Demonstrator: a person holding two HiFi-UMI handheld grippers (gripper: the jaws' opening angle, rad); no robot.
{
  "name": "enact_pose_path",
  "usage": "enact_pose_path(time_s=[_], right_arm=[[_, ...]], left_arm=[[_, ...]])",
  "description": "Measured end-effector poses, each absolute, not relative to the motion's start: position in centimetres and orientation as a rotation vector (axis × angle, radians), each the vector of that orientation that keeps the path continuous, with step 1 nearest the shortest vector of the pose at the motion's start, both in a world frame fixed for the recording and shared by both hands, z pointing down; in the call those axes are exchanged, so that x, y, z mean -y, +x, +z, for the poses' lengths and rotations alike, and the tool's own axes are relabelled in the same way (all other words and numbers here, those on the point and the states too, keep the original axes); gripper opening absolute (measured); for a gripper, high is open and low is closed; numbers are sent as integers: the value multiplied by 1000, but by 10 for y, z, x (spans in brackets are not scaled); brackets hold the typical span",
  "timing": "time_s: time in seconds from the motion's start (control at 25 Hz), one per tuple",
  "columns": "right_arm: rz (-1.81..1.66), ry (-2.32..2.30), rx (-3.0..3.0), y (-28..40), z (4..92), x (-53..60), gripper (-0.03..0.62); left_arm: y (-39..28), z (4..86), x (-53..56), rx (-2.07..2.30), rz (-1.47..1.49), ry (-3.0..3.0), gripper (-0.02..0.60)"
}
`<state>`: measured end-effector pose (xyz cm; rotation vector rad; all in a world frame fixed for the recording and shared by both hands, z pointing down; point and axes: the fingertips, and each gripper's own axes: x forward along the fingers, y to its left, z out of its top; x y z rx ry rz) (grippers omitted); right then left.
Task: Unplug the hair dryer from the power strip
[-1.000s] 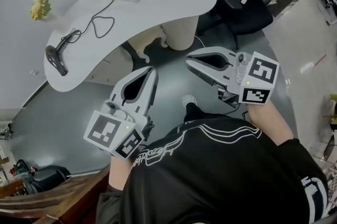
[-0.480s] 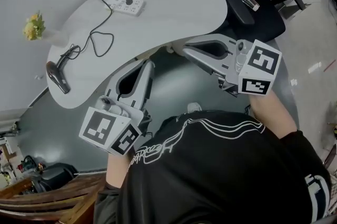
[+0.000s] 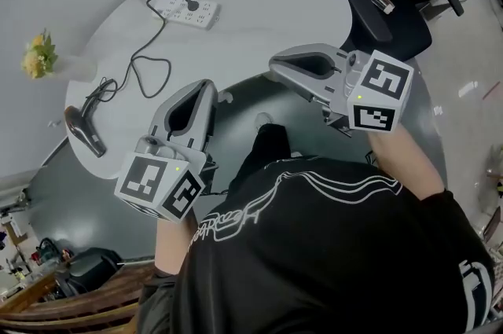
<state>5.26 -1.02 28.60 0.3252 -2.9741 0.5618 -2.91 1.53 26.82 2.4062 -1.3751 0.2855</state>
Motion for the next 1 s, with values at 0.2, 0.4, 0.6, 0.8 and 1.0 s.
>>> enact_pose_path(time_s=[0.2,0.4,0.6,0.8,1.0], right_arm=[[534,362,2899,16,310,65,-3],[489,398,2799,-24,343,126,-2],[424,431,2688,-51,379,164,-2],[371,424,2631,-74,404,192,0],[323,347,2577,-96,428,209,147]], left_arm=[[-67,290,40,1352,332,2379,3],[-110,315,101,1340,342,2332,3],[-141,340,135,1308,370,2288,3],[-158,357,156,1278,359,2248,3],[-170,371,170,1288,360,2202,3]])
